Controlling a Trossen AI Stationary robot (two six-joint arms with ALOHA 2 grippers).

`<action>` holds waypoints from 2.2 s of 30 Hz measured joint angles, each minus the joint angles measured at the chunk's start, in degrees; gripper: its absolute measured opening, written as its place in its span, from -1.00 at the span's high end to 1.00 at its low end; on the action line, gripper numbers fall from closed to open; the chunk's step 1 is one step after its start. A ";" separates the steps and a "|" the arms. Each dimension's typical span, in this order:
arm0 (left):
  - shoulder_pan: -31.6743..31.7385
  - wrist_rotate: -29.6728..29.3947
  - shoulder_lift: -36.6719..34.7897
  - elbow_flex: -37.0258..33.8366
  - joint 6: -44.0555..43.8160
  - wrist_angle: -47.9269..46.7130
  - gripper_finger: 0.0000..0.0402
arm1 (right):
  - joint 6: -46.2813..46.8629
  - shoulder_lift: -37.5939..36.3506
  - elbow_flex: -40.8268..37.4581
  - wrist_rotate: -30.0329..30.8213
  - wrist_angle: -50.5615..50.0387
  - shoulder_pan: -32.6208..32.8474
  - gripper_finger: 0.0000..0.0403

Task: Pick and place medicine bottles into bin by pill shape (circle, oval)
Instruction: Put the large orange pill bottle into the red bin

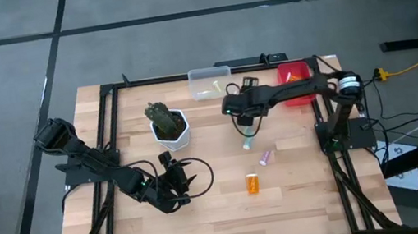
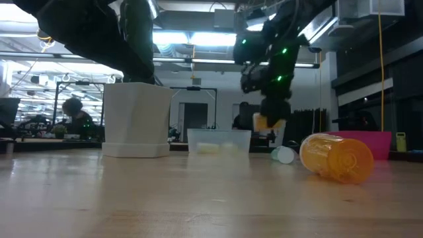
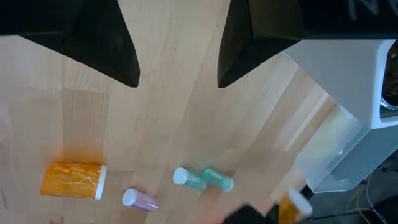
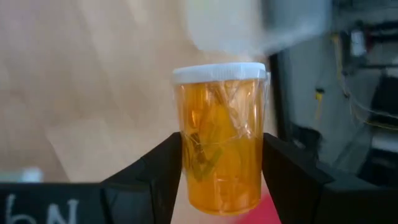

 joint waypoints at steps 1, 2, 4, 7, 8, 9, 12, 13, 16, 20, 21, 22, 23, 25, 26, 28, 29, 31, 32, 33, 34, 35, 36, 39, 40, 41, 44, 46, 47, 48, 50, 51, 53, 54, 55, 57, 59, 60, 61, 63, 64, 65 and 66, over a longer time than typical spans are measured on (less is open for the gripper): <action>-0.01 0.02 0.00 0.00 0.00 0.04 -0.05 | 1.43 -1.20 0.07 0.61 -2.33 -0.12 -0.01; 0.01 0.00 0.00 0.00 -0.02 0.02 -0.05 | 2.96 -2.12 0.07 1.39 -5.05 -0.21 -0.01; 0.00 0.02 0.00 0.00 -0.24 0.01 -0.05 | 6.40 -3.83 0.05 2.75 -10.13 -0.61 -0.01; 0.00 0.02 0.00 0.00 -0.26 0.02 -0.05 | 12.74 -7.25 0.05 4.77 -17.79 -1.62 -0.01; -0.01 0.02 0.00 0.00 -0.28 0.02 -0.05 | 14.48 -8.41 -0.11 5.25 -19.67 -2.07 -0.01; -0.01 0.02 0.00 0.00 -0.32 0.02 -0.05 | 16.12 -9.73 -0.67 5.71 -21.02 -2.50 -0.01; -0.01 0.02 0.00 0.00 -0.39 0.03 -0.05 | 19.93 -14.99 -3.81 7.21 -24.10 -4.17 -0.01; -0.01 0.02 0.00 0.00 -0.39 0.01 -0.05 | 20.99 -16.97 -5.33 7.34 -24.31 -4.92 -0.01; 0.00 0.02 0.00 0.00 -0.37 0.02 -0.05 | 23.48 -23.06 -10.86 7.20 -24.05 -7.23 -0.01; 0.01 0.02 0.00 0.00 -0.37 0.02 -0.05 | 24.33 -29.77 -17.84 4.24 -19.44 -10.06 -0.01; 0.00 0.02 0.00 0.00 -0.37 0.02 -0.05 | 24.33 -31.09 -19.48 3.93 -17.74 -10.63 -0.01; -0.01 0.02 0.00 0.00 -0.37 0.02 -0.05 | 24.32 -32.32 -21.12 3.89 -15.88 -11.24 -0.01; -0.01 0.02 0.01 0.00 -0.37 0.04 -0.05 | 24.34 -33.34 -22.77 3.94 -14.12 -11.87 -0.01; -0.01 0.02 0.01 0.00 -0.37 0.02 -0.05 | 24.37 -34.78 -25.93 4.71 -11.06 -13.01 -0.01; 0.00 0.02 0.00 0.00 -0.37 0.04 -0.05 | 24.39 -35.23 -27.43 5.35 -9.76 -13.50 -0.01; -0.01 0.02 0.00 0.00 -0.37 0.04 -0.05 | 23.78 -35.52 -29.36 5.95 -7.14 -14.55 -0.01; -0.01 0.02 0.00 0.00 -0.37 0.02 -0.05 | 22.98 -35.51 -29.60 5.92 -6.55 -14.99 -0.01; -0.01 0.00 0.00 0.00 -0.11 0.02 -0.05 | 22.77 -35.30 -29.26 5.38 -6.48 -15.60 -0.03; -0.01 0.02 0.00 0.00 0.04 0.02 -0.05 | 22.82 -35.24 -29.07 5.42 -6.09 -15.80 -0.04; -0.01 0.02 0.00 0.00 0.04 0.02 -0.05 | 22.84 -35.26 -28.84 5.63 -5.86 -16.00 -0.06; -0.01 0.02 0.00 0.00 0.04 0.02 -0.05 | 22.82 -35.32 -28.64 5.80 -5.65 -16.02 -0.08; 0.01 0.02 0.00 0.00 0.04 0.02 -0.05 | 22.80 -35.30 -28.49 5.78 -5.62 -16.10 -0.10; -0.01 0.02 0.00 0.00 0.05 0.02 -0.05 | 22.80 -35.30 -28.37 5.76 -5.62 -16.18 -0.13; 0.01 0.02 0.01 0.00 0.07 0.02 -0.05 | 22.82 -35.30 -28.22 5.75 -5.64 -16.24 -0.20; 0.00 0.01 0.00 0.00 0.07 0.02 -0.05 | 22.83 -35.30 -28.22 5.75 -5.72 -16.24 -0.21; -0.01 0.02 0.00 0.00 0.07 0.02 -0.05 | 22.90 -35.30 -28.22 5.78 -5.69 -16.24 -0.23; -0.01 0.02 0.00 0.00 0.07 0.02 -0.05 | 24.11 -35.30 -28.22 5.75 -5.72 -16.28 -0.26; -0.01 0.02 0.00 0.00 0.07 0.02 -0.05 | 24.18 -35.30 -28.22 5.73 -5.74 -16.35 -0.26; 0.00 0.02 0.00 0.00 0.07 0.02 -0.05 | 24.19 -35.30 -28.22 5.73 -5.73 -16.35 -0.26; -0.01 0.02 0.00 0.00 0.07 0.02 -0.05 | 24.21 -35.30 -28.22 5.72 -5.72 -16.34 -0.26; -0.01 0.02 0.00 0.00 0.07 0.02 -0.05 | 24.22 -35.30 -28.22 5.25 -5.71 -16.33 -0.26; 0.01 0.02 0.00 0.00 0.07 0.02 -0.05 | 24.20 -35.30 -28.22 4.43 -5.58 -16.33 -0.26; 0.01 0.02 0.00 0.00 0.07 0.02 -0.05 | 24.20 -35.30 -28.22 1.96 -4.13 -16.33 -0.26; -0.01 0.02 0.02 0.00 0.07 0.02 -0.05 | 24.20 -35.30 -28.22 -0.04 -2.65 -16.33 -0.26; -0.01 0.01 0.00 0.00 0.07 0.02 -0.05 | 24.11 -35.30 -28.22 -2.36 -1.03 -16.33 -0.26; -0.01 0.02 0.00 0.00 0.09 0.02 -0.05 | 23.04 -35.30 -28.22 -8.65 3.27 -16.33 -0.26; 0.01 0.02 0.00 0.00 0.09 0.02 -0.05 | 21.60 -35.30 -28.19 -17.32 8.05 -16.33 -0.26; 0.01 0.02 0.00 0.00 0.09 0.02 -0.05 | 21.21 -35.30 -28.19 -22.58 10.45 -16.33 -0.26; 0.01 0.02 0.00 0.00 0.09 0.02 -0.05 | 21.12 -35.30 -28.18 -27.96 12.64 -16.32 -0.26; -0.01 0.02 0.00 0.00 0.09 0.02 -0.05 | 21.39 -35.30 -28.15 -38.38 15.83 -16.00 -0.26; 0.00 0.02 0.00 0.00 0.09 0.02 -0.05 | 21.42 -35.30 -28.15 -43.01 16.88 -15.61 -0.26; 0.01 0.02 0.01 0.00 0.09 0.02 -0.05 | 21.40 -35.30 -28.15 -46.86 17.46 -14.98 -0.26; -0.01 0.00 0.00 0.00 0.09 0.02 -0.05 | 21.39 -35.30 -28.15 -49.90 17.75 -14.19 -0.26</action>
